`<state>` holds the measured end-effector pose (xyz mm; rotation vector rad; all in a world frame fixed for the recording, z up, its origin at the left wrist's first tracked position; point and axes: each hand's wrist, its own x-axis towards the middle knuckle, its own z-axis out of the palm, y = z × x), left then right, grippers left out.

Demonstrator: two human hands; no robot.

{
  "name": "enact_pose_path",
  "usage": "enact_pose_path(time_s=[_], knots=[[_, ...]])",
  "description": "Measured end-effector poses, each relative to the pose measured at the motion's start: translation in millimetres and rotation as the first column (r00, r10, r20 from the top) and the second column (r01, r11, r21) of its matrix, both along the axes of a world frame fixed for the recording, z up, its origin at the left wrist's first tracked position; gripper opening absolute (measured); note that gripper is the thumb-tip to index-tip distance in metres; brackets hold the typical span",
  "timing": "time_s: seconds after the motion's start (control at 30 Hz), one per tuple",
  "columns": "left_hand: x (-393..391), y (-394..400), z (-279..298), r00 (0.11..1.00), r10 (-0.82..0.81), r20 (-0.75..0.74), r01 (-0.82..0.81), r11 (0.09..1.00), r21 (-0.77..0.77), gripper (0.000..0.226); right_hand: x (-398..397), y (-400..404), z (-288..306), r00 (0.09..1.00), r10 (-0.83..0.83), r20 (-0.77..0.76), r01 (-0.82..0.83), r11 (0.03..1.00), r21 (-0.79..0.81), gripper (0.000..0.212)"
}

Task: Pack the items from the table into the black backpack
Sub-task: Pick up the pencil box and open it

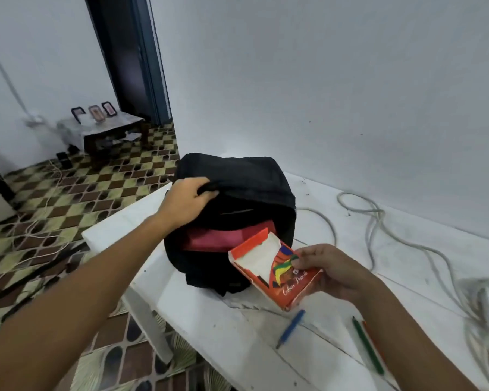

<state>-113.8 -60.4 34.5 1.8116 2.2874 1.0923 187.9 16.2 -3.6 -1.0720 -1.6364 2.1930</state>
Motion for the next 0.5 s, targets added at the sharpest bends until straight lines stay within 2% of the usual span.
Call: enact_pose_path(time_s=[0.13, 0.27, 0.37, 0.5], knots=[[-8.2, 26.7, 55.8, 0.996, -0.03, -0.085, 0.035, 0.997, 0.062, 0.015, -42.1, -3.7, 7.9, 0.989, -0.143, -0.046, 0.14, 0.989, -0.045, 0.015], [-18.7, 39.9, 86.3, 0.994, -0.046, -0.099, 0.061, 0.987, 0.151, 0.015, -91.1, -4.2, 19.3, 0.949, -0.306, -0.077, 0.302, 0.951, -0.064, 0.015], [-27.6, 44.5, 95.7, 0.992, -0.067, -0.104, 0.086, 0.979, 0.185, 0.017, -123.2, -2.5, 25.8, 0.922, -0.371, -0.107, 0.372, 0.928, -0.013, 0.001], [-37.4, 52.9, 104.5, 0.989, -0.102, -0.109, 0.123, 0.971, 0.206, 0.023, -163.8, 9.4, 27.2, 0.903, -0.415, -0.114, 0.422, 0.905, 0.057, 0.009]])
